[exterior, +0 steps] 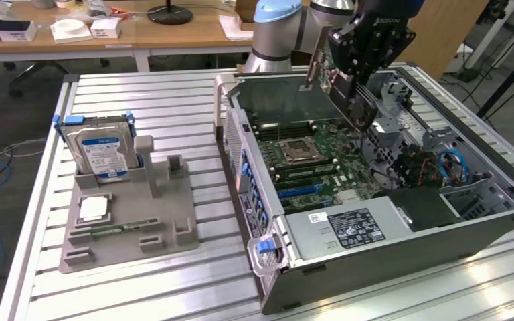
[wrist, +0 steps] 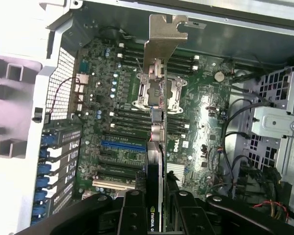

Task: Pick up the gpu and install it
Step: 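Insert the gpu into the slot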

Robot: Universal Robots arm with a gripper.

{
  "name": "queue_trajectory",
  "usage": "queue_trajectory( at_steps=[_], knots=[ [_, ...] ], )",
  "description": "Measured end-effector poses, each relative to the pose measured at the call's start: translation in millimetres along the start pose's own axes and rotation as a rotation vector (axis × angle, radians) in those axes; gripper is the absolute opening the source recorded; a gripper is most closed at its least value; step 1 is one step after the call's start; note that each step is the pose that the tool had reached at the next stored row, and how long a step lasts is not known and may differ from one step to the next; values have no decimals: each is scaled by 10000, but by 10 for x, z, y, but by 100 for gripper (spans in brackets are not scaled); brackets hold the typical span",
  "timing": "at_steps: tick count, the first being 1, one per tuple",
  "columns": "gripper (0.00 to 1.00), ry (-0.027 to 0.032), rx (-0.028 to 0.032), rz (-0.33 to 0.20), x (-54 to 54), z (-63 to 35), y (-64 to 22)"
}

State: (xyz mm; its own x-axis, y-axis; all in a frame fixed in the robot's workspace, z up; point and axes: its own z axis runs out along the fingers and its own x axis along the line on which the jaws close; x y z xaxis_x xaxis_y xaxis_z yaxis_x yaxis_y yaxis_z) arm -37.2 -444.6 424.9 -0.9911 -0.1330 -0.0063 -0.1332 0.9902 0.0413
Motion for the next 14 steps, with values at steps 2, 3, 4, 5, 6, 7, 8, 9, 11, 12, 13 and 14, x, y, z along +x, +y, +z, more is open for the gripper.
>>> queue_trajectory(
  at_steps=[2,3,4,5,6,7,8,9,11,12,13,14],
  knots=[
    [26,6,-1,-143,-1,0,0],
    [26,9,-1,-216,-1,0,0],
    [26,12,-2,-286,-2,0,0],
    [26,14,-2,-356,-2,0,0],
    [26,17,-3,-427,-2,0,0],
    [26,20,-4,-501,-3,1,0],
    [26,23,-4,-574,-3,0,0],
    [26,27,-4,-655,-3,1,0],
    [26,33,-6,-802,-4,1,0],
    [26,36,-6,-885,-4,1,-1],
    [26,40,-7,-973,-4,1,-1],
    [26,44,-7,-1062,-5,1,-1]
  ],
)
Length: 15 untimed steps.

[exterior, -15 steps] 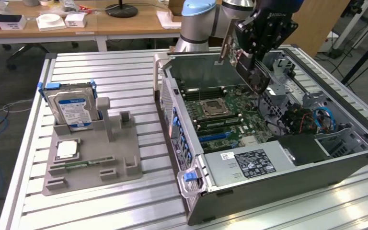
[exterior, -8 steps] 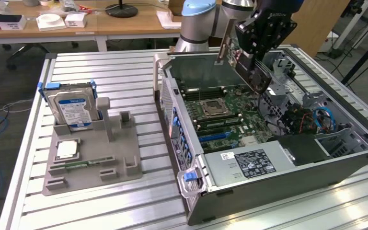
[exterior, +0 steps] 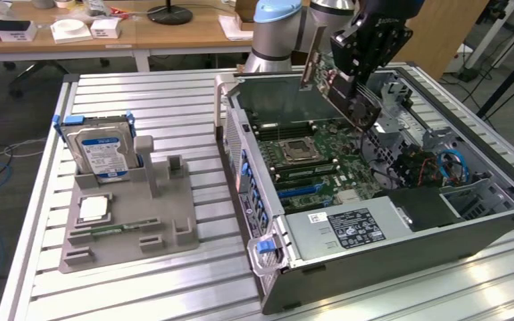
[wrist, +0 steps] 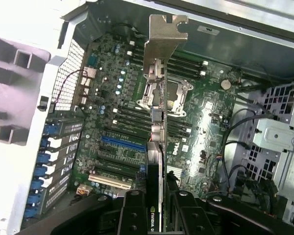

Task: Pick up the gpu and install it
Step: 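Insert the gpu into the slot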

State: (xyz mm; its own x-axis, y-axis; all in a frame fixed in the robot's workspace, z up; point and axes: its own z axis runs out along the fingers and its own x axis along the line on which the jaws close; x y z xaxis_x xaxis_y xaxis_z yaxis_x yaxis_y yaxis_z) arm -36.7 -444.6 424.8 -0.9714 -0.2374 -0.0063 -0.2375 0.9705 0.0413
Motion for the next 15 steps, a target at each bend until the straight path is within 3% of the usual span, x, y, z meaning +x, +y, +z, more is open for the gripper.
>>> queue_trajectory(
  at_steps=[15],
  knots=[
    [26,58,-9,-1407,-3,2,-1]
  ],
)
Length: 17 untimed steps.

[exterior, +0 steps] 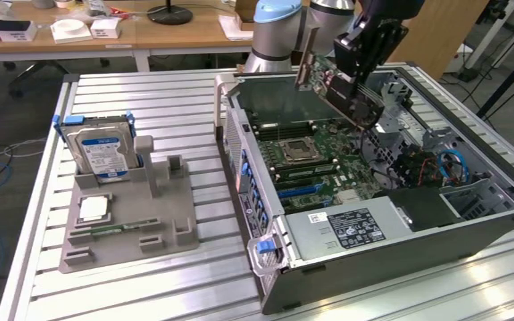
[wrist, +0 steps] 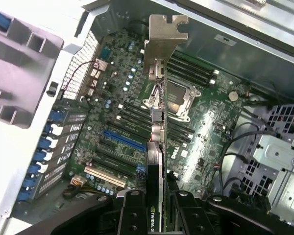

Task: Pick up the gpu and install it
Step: 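Insert the gpu into the slot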

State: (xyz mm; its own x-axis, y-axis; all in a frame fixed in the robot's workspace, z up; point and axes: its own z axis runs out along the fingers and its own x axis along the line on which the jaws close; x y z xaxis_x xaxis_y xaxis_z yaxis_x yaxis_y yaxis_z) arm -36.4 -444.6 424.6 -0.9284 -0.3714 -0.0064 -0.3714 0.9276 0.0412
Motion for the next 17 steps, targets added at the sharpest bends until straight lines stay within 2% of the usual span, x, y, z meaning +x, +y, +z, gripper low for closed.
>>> queue_trajectory(
  at_steps=[17],
  knots=[
    [26,64,-10,-1548,-3,2,-1]
  ],
)
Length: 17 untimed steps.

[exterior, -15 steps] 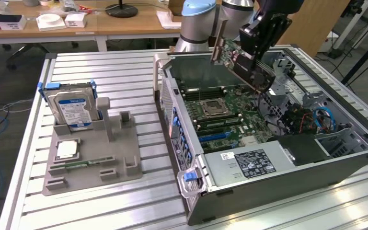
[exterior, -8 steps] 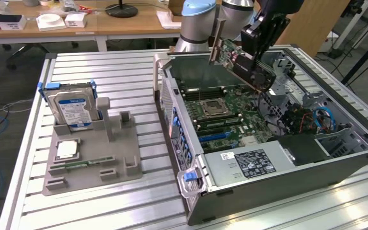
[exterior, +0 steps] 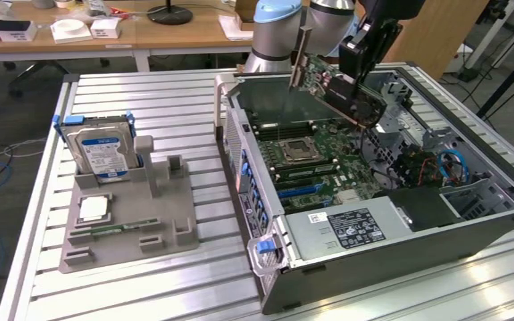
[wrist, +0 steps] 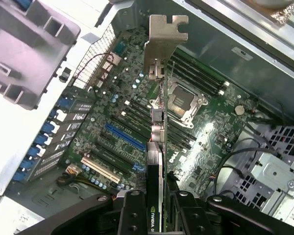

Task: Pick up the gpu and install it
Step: 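Insert the gpu into the slot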

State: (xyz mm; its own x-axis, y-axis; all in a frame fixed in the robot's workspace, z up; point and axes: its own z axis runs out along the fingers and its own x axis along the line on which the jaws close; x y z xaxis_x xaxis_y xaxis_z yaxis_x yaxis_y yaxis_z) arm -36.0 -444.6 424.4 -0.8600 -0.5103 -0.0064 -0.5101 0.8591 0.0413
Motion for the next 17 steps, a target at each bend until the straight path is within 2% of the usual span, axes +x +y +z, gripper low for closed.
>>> queue_trajectory(
  at_steps=[17],
  knots=[
    [26,67,-10,-1623,-5,3,-3]
  ],
)
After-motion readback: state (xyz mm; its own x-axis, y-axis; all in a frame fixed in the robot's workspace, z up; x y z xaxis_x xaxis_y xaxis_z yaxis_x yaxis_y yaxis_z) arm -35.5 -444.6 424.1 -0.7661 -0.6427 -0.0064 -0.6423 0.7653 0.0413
